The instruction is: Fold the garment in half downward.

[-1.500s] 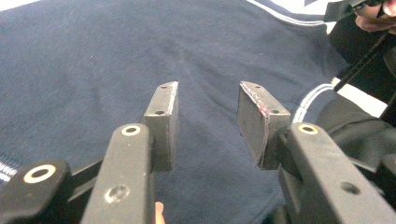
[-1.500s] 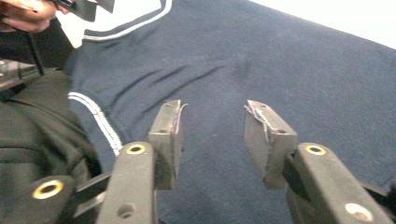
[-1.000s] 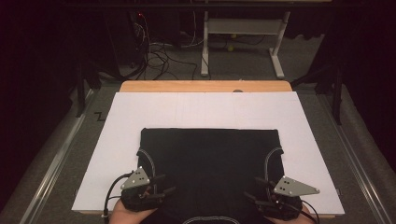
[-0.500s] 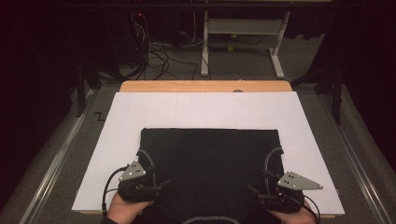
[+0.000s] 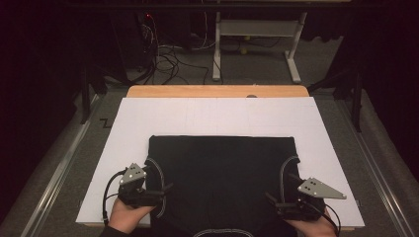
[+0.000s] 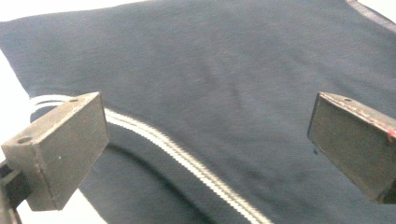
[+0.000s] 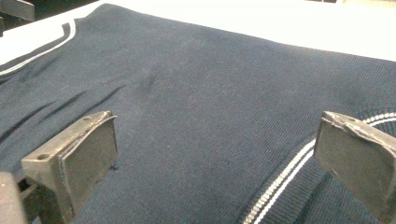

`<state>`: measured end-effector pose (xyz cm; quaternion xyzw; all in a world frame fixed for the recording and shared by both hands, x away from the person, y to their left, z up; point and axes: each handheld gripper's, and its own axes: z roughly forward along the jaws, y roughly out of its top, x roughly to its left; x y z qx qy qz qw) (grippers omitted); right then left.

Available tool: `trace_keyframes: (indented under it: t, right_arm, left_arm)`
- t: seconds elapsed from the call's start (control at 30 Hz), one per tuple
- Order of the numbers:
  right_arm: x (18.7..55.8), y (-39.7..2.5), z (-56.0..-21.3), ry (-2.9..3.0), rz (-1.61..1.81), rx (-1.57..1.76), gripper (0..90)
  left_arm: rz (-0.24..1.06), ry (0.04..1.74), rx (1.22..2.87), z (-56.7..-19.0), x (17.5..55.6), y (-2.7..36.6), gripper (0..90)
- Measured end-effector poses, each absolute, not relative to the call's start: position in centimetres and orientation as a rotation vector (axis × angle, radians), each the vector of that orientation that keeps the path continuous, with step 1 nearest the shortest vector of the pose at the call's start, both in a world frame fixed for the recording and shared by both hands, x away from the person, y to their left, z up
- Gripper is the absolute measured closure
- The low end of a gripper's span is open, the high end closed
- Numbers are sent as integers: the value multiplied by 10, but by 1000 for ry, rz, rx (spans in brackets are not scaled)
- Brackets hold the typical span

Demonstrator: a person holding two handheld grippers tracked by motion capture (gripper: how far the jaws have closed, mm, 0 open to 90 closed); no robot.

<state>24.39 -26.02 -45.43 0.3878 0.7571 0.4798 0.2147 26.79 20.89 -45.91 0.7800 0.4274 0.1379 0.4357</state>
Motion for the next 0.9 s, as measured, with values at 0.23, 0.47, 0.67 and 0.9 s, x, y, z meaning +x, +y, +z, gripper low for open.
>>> trace_keyframes:
  t: [0.23,0.47,0.67,0.9]
  right_arm:
    - [248,-251,-453,2117,1323,1062,0]
    - [260,-236,-446,2127,1316,1049,0]
    - [267,-222,-433,2114,1309,1017,0]
    - [271,-202,-428,2135,1328,974,0]
  left_arm:
    - [315,1079,1905,-455,284,219,0]
    - [323,1083,1844,-442,308,227,0]
    - [309,1078,1855,-436,326,225,0]
    - [310,1077,1843,-436,349,221,0]
